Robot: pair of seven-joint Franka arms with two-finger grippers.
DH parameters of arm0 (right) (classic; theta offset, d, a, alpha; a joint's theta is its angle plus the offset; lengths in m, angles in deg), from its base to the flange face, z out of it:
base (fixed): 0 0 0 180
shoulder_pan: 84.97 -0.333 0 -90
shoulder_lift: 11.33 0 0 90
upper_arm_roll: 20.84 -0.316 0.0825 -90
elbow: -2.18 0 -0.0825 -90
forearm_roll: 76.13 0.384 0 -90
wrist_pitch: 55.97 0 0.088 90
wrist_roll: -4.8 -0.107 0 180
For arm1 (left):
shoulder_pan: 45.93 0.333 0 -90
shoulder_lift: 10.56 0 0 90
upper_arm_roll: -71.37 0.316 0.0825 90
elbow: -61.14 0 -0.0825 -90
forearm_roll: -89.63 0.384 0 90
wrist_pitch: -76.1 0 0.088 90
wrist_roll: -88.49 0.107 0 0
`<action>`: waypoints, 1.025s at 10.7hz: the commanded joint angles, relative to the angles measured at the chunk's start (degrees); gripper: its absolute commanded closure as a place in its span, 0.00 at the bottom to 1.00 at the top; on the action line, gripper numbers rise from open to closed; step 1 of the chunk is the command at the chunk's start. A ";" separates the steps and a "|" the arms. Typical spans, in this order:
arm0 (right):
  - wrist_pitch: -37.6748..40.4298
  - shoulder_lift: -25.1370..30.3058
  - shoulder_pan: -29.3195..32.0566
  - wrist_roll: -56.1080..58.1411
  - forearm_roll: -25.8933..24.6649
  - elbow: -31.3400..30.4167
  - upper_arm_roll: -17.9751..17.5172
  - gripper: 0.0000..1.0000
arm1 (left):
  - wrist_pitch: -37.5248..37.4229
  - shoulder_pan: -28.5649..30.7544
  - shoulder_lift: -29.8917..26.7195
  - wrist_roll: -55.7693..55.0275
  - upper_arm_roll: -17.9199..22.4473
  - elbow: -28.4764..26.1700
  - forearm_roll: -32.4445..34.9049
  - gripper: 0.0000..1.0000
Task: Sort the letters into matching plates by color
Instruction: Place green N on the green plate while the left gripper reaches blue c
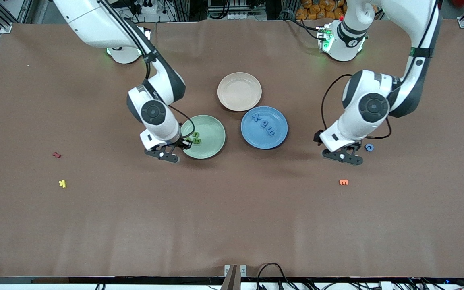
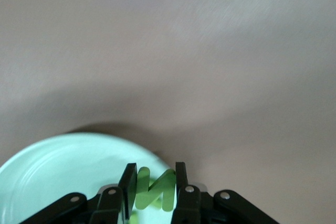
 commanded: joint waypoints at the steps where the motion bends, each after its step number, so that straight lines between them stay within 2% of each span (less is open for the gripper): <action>1: 0.17 -0.32 -4.23 -3.15 3.58 0.00 0.53 0.96 | -0.33 -0.18 -1.88 7.01 4.41 -2.27 -1.22 0.00; 3: 0.26 -0.24 -4.68 -3.06 3.78 0.09 0.53 0.96 | 0.63 -0.01 -1.80 9.63 6.16 -3.41 -1.23 0.00; 4: 0.26 -0.24 -4.68 -2.97 3.78 0.18 0.62 0.90 | 2.81 -0.09 -1.88 11.74 7.57 -4.90 -1.14 0.00; 5: 0.26 -0.24 -4.60 -2.97 4.04 0.35 0.80 0.23 | 5.53 -0.09 -2.32 13.59 8.80 -6.65 -1.14 0.00; 6: 0.34 -0.15 -4.51 -3.06 4.39 0.53 0.88 0.00 | 6.95 0.08 -2.41 14.39 9.07 -7.89 -1.14 0.00; 9: 0.34 0.02 -3.98 -2.80 4.39 1.05 1.06 0.00 | 12.22 2.70 -1.54 20.44 10.66 -9.92 -1.49 0.00; 11: 0.95 0.46 -3.02 -0.36 4.31 1.06 2.28 0.00 | 13.98 2.98 -1.18 22.73 11.01 -11.58 -4.37 0.00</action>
